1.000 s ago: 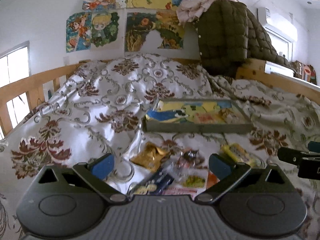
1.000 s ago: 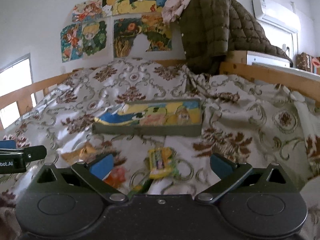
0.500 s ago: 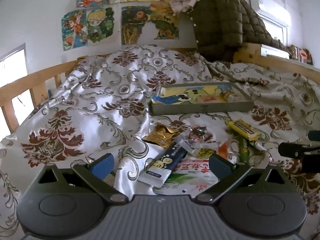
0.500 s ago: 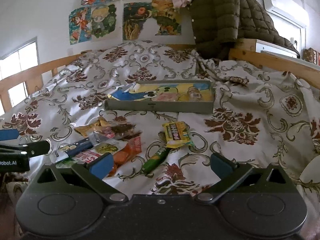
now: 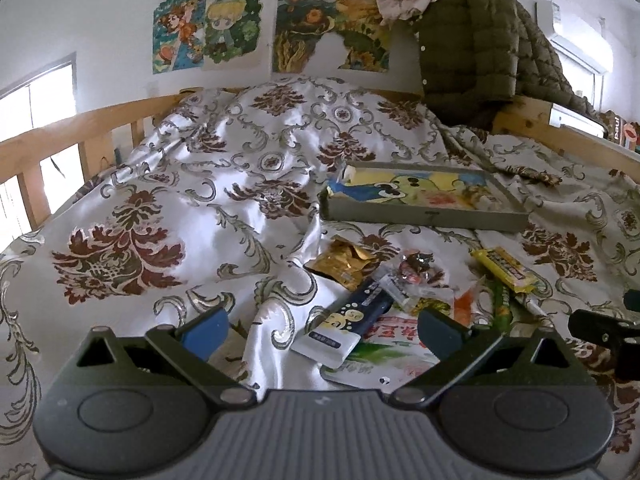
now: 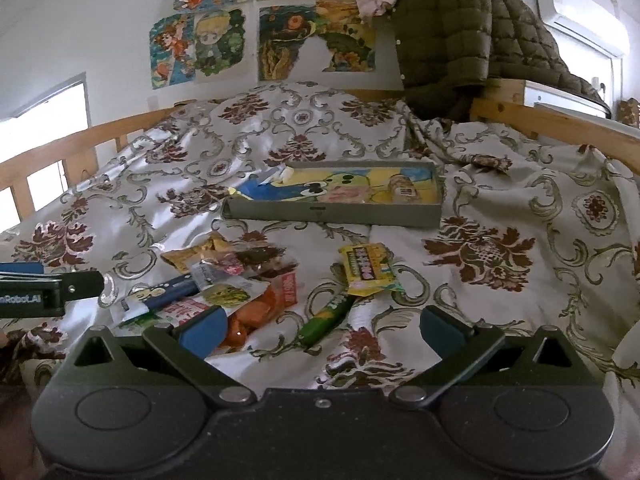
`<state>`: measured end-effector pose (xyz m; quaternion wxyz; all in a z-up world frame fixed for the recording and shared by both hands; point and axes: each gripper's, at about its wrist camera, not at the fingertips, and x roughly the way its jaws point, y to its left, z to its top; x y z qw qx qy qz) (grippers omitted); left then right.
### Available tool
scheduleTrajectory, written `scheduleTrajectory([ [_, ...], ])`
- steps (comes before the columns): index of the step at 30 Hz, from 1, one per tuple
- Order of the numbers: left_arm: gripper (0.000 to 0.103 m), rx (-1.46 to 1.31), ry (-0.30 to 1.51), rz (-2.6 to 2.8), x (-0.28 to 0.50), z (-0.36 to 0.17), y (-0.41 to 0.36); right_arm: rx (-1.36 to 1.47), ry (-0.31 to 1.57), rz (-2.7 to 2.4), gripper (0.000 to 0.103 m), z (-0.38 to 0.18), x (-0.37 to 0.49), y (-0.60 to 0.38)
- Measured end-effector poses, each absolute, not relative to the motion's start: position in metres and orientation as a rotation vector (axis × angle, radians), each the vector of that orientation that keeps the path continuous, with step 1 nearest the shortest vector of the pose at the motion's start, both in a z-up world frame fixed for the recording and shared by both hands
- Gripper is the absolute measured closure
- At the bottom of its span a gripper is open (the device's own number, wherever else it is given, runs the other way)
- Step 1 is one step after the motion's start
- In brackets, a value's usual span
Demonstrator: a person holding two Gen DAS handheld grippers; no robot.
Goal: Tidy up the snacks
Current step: 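Withdraw both tools from the tray back toward the snack pile, then grasp the yellow wafer bar with the right gripper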
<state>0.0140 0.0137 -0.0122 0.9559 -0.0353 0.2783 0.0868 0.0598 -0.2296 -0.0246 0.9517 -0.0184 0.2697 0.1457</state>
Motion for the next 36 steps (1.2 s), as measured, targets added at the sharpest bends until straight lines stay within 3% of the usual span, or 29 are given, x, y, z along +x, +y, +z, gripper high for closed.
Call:
scheduleTrajectory([
  [11,0.000,-0.113,0.662,0.182,0.035,-0.023,0.036,-0.077,0.588,0.457,0.001,-0.032,0.065,-0.211],
  [22,0.000,0.041,0.675,-0.013,0.055,-0.027,0.028,-0.164,0.644,0.473,0.001,-0.044,0.088,-0.203],
  [36,0.001,0.026,0.769,-0.313,0.091,-0.045,-0.016,0.064,0.768,0.491,0.002,-0.048,0.158,-0.253],
])
